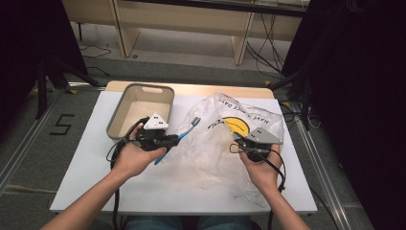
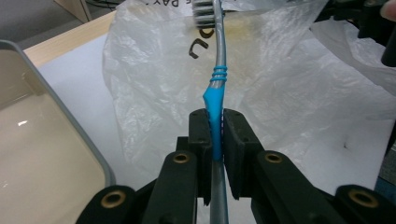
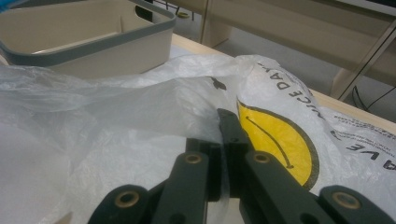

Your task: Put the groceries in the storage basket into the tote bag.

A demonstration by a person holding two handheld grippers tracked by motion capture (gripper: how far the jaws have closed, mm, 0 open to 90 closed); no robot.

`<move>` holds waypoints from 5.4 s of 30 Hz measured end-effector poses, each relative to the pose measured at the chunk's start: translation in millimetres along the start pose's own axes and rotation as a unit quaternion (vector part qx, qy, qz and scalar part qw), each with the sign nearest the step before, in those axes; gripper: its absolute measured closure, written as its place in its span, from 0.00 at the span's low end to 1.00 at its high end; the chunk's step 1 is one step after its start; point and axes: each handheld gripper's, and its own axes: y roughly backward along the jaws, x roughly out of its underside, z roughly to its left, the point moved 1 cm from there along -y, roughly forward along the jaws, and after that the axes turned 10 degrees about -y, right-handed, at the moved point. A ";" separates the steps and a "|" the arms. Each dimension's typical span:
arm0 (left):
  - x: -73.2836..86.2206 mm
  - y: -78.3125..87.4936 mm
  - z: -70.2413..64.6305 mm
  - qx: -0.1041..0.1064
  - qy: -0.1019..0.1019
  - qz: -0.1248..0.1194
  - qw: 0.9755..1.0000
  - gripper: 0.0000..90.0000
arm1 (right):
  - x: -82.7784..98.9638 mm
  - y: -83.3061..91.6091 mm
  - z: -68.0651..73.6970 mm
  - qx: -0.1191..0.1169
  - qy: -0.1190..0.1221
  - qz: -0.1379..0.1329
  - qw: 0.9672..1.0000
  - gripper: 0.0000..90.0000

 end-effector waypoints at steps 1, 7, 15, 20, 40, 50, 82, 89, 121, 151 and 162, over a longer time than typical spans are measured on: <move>-0.1 -0.4 -1.9 0.002 -0.002 0.001 1.000 0.91 | 0.0 -0.1 0.0 0.000 0.000 0.000 1.000 1.00; -1.0 -3.4 -11.4 0.011 -0.014 0.003 1.000 0.91 | 0.0 -0.1 0.0 0.000 0.000 0.000 1.000 1.00; -0.2 -8.4 -20.0 0.017 -0.023 0.007 1.000 0.91 | 0.0 0.0 -0.2 0.000 0.000 0.000 1.000 1.00; 1.0 -10.0 -23.8 0.023 -0.022 0.006 0.999 0.91 | 0.2 -0.1 -0.3 -0.001 0.000 0.001 1.000 1.00; 3.7 -17.7 -41.5 0.046 -0.041 0.020 0.998 0.91 | 0.1 0.0 0.0 -0.001 0.000 0.001 1.000 1.00; 4.8 -22.2 -47.5 0.051 -0.046 0.025 0.997 0.91 | 0.1 0.1 -0.3 -0.001 0.000 0.000 1.000 1.00; 8.9 -39.2 -61.2 0.064 -0.063 0.046 0.995 0.91 | -0.2 0.6 0.0 -0.002 -0.001 0.001 1.000 1.00; 9.9 -46.5 -66.1 0.068 -0.069 0.057 0.994 0.91 | -0.2 0.7 -0.1 -0.002 -0.001 0.001 1.000 1.00; 2.7 -87.6 -76.5 0.055 -0.076 0.095 0.991 0.91 | -0.6 0.6 1.3 -0.006 -0.002 -0.001 1.000 1.00; -4.2 -119.9 -77.8 0.020 -0.075 0.099 0.992 0.91 | -0.4 -0.4 3.7 -0.011 0.000 -0.001 1.000 1.00; -4.3 -131.2 -78.6 0.004 -0.090 0.087 0.992 0.91 | -0.4 -0.2 3.3 -0.011 0.000 -0.001 1.000 1.00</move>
